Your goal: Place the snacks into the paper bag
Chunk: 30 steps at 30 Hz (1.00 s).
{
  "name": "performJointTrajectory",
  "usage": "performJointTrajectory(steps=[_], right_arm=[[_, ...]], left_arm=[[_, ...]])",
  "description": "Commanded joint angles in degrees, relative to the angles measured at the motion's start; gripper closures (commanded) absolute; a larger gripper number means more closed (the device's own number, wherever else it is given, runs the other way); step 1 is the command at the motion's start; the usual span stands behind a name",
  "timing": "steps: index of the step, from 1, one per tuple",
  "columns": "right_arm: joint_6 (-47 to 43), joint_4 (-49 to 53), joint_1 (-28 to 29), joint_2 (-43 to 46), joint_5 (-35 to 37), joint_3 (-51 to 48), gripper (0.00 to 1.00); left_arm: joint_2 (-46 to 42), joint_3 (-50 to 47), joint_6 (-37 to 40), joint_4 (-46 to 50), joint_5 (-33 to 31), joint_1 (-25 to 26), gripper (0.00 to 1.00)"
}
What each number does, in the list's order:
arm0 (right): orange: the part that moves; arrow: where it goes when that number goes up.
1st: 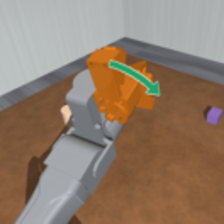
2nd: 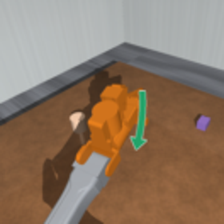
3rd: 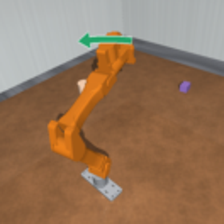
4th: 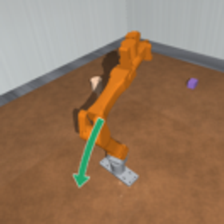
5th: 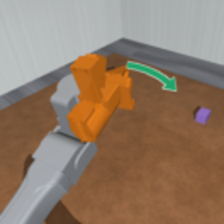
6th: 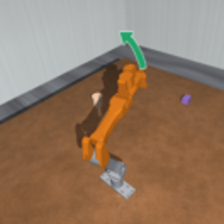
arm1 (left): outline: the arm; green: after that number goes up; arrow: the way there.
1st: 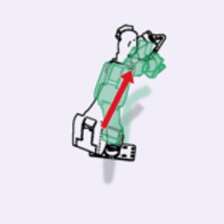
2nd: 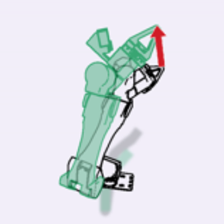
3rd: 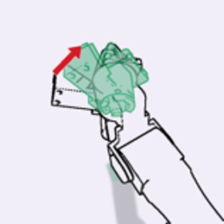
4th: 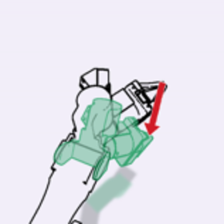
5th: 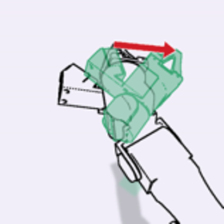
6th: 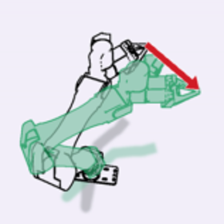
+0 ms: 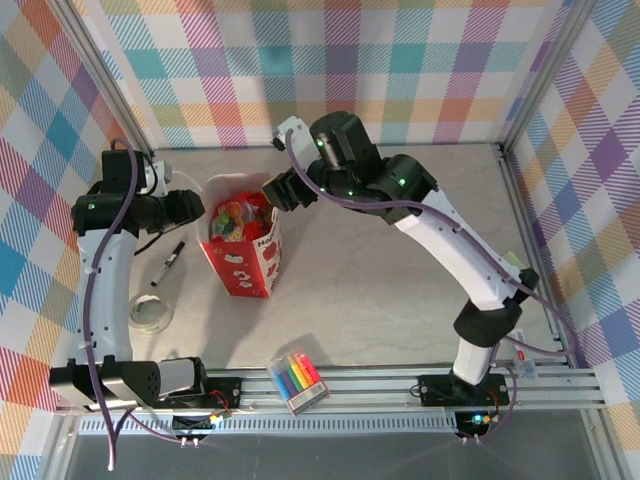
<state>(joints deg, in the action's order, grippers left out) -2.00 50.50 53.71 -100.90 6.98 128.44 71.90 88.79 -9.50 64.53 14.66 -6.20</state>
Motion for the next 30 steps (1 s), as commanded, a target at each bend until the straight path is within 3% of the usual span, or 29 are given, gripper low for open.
performJointTrajectory(steps=[1, 7, 10, 14, 16, 19, 24, 30], right_arm=[[-5.39, -3.0, 0.34, 4.69, 8.78, -5.78, 0.24], [-7.68, -5.85, -2.87, 14.09, 18.9, -18.13, 0.16], [-5.12, -6.73, -7.84, 18.94, 19.11, -24.12, 0.14], [1.33, -8.99, -16.86, 26.47, 18.1, -34.09, 0.11], [2.81, -10.12, -20.75, 29.42, 17.63, -38.47, 0.08], [4.21, -11.59, -25.85, 32.56, 17.41, -44.46, 0.01], [8.01, -15.21, -34.43, 34.5, 11.54, -54.1, 0.01], [9.43, -19.73, -39.79, 31.15, 9.78, -61.81, 0.01]], left_arm=[[-2.53, 2.75, -1.36, 1.74, -6.56, -0.75, 0.53], [-4.82, 7.94, -2.2, 3.21, -16.88, -0.75, 0.53], [-6.64, 10.42, -1.95, 4.12, -22.63, -0.74, 0.51], [-8.51, 9.82, -3.88, 6.14, -37.92, -0.74, 0.5], [-9.06, 6.83, -5.01, 6.73, -42.58, -0.7, 0.5], [-10.36, 0.78, -5.87, 5.22, -42.2, -0.75, 0.5], [-13.12, -13.67, -7.18, -2.41, -39.24, -0.7, 0.53], [-17.35, -32.04, -6.35, -20.81, -39.0, -0.7, 0.5]])
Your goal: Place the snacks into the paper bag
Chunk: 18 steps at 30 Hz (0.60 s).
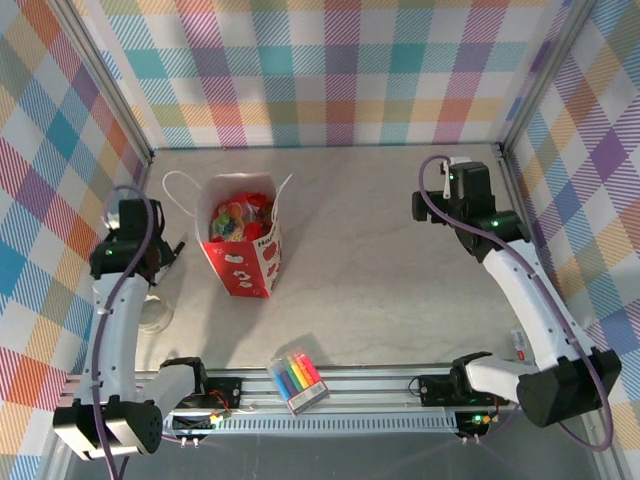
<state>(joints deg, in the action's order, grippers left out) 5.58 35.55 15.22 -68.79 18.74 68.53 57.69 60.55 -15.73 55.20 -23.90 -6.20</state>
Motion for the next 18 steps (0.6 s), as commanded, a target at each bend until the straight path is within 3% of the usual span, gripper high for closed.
performJointTrajectory(steps=[1, 5, 9, 14, 18], right_arm=[[1.64, -6.44, -2.22, -1.16, -2.02, -3.62, 0.01], [3.57, -12.36, -6.65, -1.25, -3.96, -10.61, 0.01], [6.75, -17.96, -11.49, -2.01, -6.74, -16.3, 0.01], [6.6, -21.37, -12.66, -4.21, -7.31, -19.18, 0.01], [5.24, -24.71, -13.48, -5.79, -6.32, -21.21, 0.01]], left_arm=[[-3.03, -5.46, -0.09, -14.03, 0.1, -0.99, 0.49], [0.96, -5.41, -1.09, -18.54, 3.22, -2.37, 0.48], [5.04, -9.43, -2.46, -30.12, 3.66, -2.4, 0.45], [13.74, -13.86, -2.89, -41.6, 0.02, -2.42, 0.45], [17.78, -19.21, -1.93, -51.77, 2.05, -2.37, 0.44]])
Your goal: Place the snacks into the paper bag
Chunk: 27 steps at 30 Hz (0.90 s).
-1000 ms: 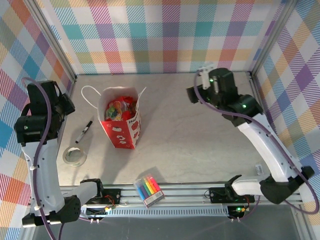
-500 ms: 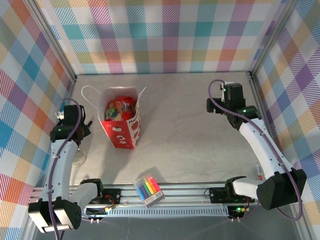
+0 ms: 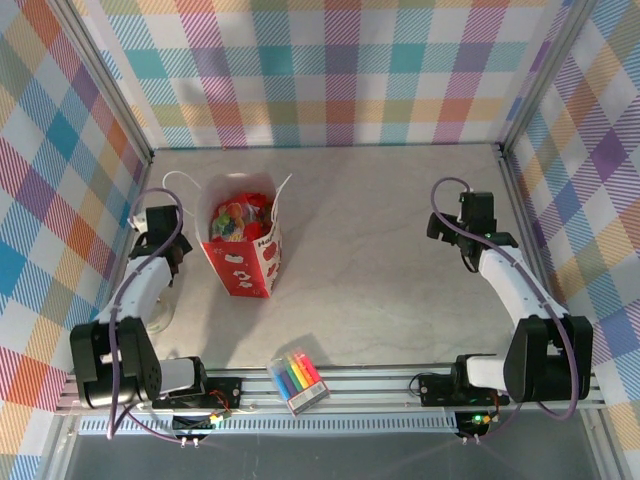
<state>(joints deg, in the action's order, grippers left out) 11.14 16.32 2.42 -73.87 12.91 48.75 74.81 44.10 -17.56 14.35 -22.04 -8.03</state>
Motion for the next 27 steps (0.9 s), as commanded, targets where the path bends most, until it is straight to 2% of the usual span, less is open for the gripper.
performJointTrajectory(steps=[1, 6, 12, 18, 23, 25, 27], right_arm=[[-0.58, -7.12, -1.08, -1.0, -0.55, -2.41, 0.01], [-2.37, -16.06, -2.65, -3.21, -3.63, -6.73, 0.01], [-5.1, -24.45, -2.79, -6.29, -4.37, -9.39, 0.01], [-6.76, -38.23, -2.94, -7.96, -5.67, -15.1, 0.01], [-6.4, -42.34, -2.89, -10.37, -6.29, -16.11, 0.01], [-6.41, -45.76, -2.98, -11.16, -6.87, -17.12, 0.01], [-6.85, -48.05, -3.02, -12.07, -7.96, -17.88, 0.01]], left_arm=[[1.48, -4.19, 0.88, -14.17, 1.77, -0.57, 0.44], [3.4, -11.66, 7.97, -31.83, 6.52, -0.58, 0.44], [8.15, -14.33, 10.12, -41.98, 13.1, 0.26, 0.44], [8.0, -14.54, 16.27, -42.96, 13.22, 3.73, 0.44], [7.11, -14.97, 16.8, -42.77, 15.78, 5.92, 0.43], [7.05, -15.98, 15.33, -45.72, 18.37, 6.75, 0.43], [8.15, -17.42, 15.48, -51.1, 18.19, 8.03, 0.42]])
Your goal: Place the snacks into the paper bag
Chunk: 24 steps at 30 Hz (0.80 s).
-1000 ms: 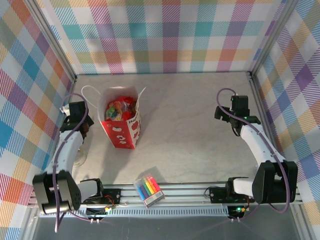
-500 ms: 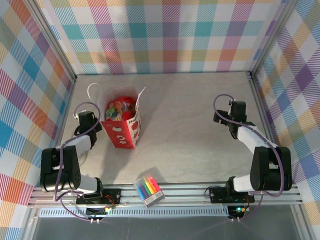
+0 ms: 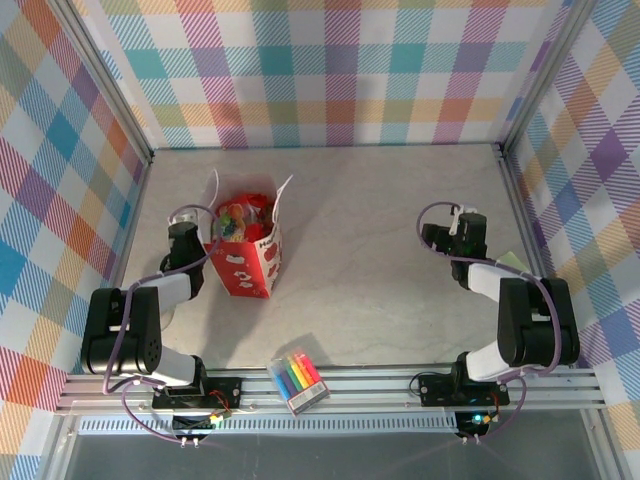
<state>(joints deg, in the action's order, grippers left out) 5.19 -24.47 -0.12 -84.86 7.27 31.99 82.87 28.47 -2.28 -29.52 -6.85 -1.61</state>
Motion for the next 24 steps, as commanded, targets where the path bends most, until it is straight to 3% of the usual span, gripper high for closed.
performJointTrajectory(steps=[1, 10, 24], right_arm=[[-0.97, -7.36, -0.46, -1.2, -2.64, -0.94, 0.01], [-2.64, -16.98, -0.47, -1.22, -6.76, -5.8, 0.01], [-4.22, -23.21, -0.32, -3.19, -9.88, -8.51, 0.01]], left_arm=[[1.48, -2.0, 0.39, -9.33, 3.48, 1.76, 0.42], [7.29, -6.55, 1.72, -22.63, 1.54, 3.61, 0.41], [7.22, -7.1, 1.61, -23.55, 0.9, 3.65, 0.4]])
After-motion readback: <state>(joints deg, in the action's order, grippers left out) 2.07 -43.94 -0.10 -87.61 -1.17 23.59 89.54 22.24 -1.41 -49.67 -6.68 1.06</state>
